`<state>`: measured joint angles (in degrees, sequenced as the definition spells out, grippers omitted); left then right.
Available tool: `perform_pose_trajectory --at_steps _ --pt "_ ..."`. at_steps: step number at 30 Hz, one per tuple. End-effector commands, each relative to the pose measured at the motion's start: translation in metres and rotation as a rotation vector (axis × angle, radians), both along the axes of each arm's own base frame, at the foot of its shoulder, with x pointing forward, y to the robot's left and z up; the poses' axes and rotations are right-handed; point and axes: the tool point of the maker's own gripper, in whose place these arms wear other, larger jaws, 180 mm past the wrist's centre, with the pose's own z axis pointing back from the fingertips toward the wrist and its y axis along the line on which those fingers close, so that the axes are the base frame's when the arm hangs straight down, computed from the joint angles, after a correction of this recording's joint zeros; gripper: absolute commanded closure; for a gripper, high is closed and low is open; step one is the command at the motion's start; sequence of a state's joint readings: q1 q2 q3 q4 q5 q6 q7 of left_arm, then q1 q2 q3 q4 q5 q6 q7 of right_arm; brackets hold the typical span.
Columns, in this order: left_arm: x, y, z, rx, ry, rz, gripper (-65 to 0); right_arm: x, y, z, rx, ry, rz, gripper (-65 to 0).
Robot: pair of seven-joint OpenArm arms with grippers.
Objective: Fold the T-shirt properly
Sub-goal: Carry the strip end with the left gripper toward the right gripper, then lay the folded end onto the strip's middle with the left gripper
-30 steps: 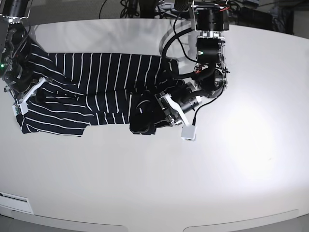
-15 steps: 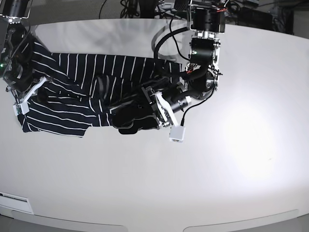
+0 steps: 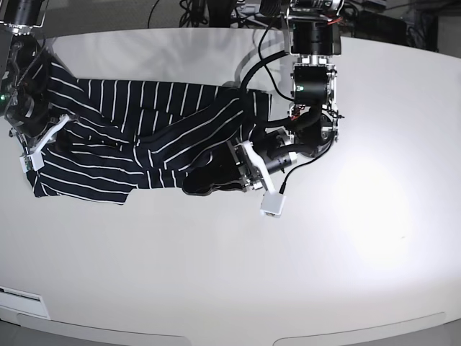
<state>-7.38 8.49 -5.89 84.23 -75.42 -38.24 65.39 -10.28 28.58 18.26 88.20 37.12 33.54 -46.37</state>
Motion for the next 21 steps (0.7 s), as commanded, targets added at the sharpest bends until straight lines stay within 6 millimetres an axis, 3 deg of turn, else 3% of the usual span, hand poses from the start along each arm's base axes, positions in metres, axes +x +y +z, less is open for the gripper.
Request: perform_pose_trajectory --at_steps 1,4,8,15,21 --pt "0.002 0.003 0.02 -0.05 -0.051 -0.011 0.0 0.004 -0.005 0.009 -0.014 -0.016 0.012 0.0" --pt "-0.016 0.01 0.013 -0.019 -0.04 -0.108 0.0 0.004 -0.005 0.009 -0.014 -0.017 0.012 0.0" --pt "-0.021 0.017 0.01 0.029 -0.001 -0.131 0.0 0.006 -0.005 0.01 -0.012 -0.026 0.01 0.0" --pt "-0.052 0.025 0.008 0.194 -0.108 -0.223 0.0 0.006 -0.005 0.01 -0.015 -0.025 0.01 0.0" --pt "-0.054 0.044 0.003 0.287 -0.172 -0.231 0.0 0.005 -0.006 0.009 -0.016 -0.021 0.01 0.0"
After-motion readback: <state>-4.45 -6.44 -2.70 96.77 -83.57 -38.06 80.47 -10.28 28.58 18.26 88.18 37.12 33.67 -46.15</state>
